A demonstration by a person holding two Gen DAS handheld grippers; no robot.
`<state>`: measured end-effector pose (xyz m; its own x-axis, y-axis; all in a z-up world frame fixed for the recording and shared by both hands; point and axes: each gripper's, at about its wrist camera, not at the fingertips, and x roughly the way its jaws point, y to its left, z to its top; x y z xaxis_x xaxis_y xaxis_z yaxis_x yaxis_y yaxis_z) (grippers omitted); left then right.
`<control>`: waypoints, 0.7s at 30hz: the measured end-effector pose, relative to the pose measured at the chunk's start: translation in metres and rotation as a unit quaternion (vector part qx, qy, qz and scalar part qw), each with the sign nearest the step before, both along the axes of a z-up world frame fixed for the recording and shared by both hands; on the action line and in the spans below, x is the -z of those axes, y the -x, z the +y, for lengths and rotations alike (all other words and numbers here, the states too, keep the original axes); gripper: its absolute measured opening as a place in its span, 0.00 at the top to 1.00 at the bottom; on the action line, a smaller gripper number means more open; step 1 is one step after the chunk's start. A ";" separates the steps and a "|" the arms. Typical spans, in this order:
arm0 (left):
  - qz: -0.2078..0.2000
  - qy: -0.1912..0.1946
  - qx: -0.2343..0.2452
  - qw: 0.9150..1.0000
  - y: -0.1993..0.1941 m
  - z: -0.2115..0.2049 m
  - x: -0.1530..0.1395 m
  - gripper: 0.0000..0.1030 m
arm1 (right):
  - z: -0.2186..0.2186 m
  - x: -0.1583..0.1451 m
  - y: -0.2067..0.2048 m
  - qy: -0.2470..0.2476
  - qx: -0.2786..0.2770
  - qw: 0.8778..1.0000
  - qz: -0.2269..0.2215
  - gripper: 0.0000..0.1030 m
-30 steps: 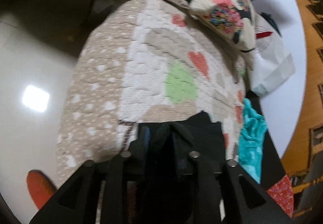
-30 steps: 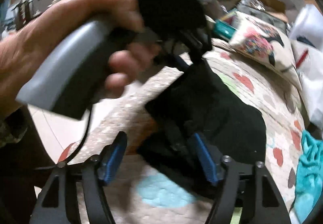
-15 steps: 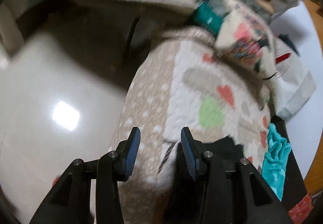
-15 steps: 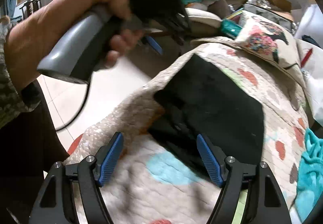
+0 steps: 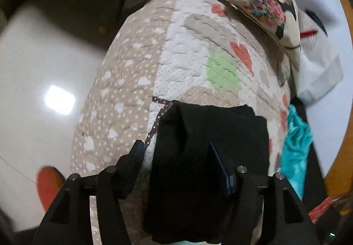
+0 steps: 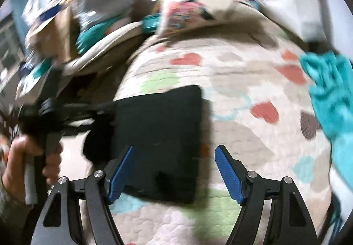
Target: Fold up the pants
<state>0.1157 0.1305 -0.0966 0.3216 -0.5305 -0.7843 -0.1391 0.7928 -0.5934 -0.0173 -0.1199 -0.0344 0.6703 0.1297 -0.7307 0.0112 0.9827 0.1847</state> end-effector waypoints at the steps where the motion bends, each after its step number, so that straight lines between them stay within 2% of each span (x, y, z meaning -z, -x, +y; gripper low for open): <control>1: 0.001 0.003 -0.001 1.000 0.001 -0.001 0.001 0.42 | -0.007 0.003 -0.003 -0.006 0.014 1.000 0.007 0.23; 4: -0.008 -0.008 0.002 1.000 0.004 -0.005 -0.002 0.42 | -0.012 0.006 -0.008 -0.017 0.024 0.999 0.014 0.23; 7: -0.013 -0.019 0.007 1.000 0.004 -0.009 -0.005 0.42 | -0.001 0.011 -0.016 -0.021 0.001 0.999 0.024 0.23; 11: -0.002 -0.014 0.016 1.000 0.003 -0.003 -0.006 0.41 | 0.009 0.035 -0.023 -0.008 -0.013 0.998 0.065 0.23; 13: 0.000 -0.008 0.022 1.000 0.006 -0.001 -0.008 0.41 | 0.002 0.044 -0.020 0.001 -0.002 0.997 0.074 0.22; 15: -0.007 -0.009 0.027 1.000 0.010 0.002 -0.014 0.41 | -0.011 0.044 -0.016 -0.012 0.015 0.997 0.073 0.20; 21: -0.065 -0.037 0.018 0.997 0.025 0.009 -0.032 0.41 | -0.042 0.032 -0.010 -0.019 0.077 0.995 0.064 0.20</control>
<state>0.0902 0.1393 -0.0641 0.4044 -0.4854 -0.7751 -0.0355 0.8386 -0.5437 -0.0076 -0.1617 -0.0663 0.5866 0.0622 -0.8075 0.1865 0.9599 0.2094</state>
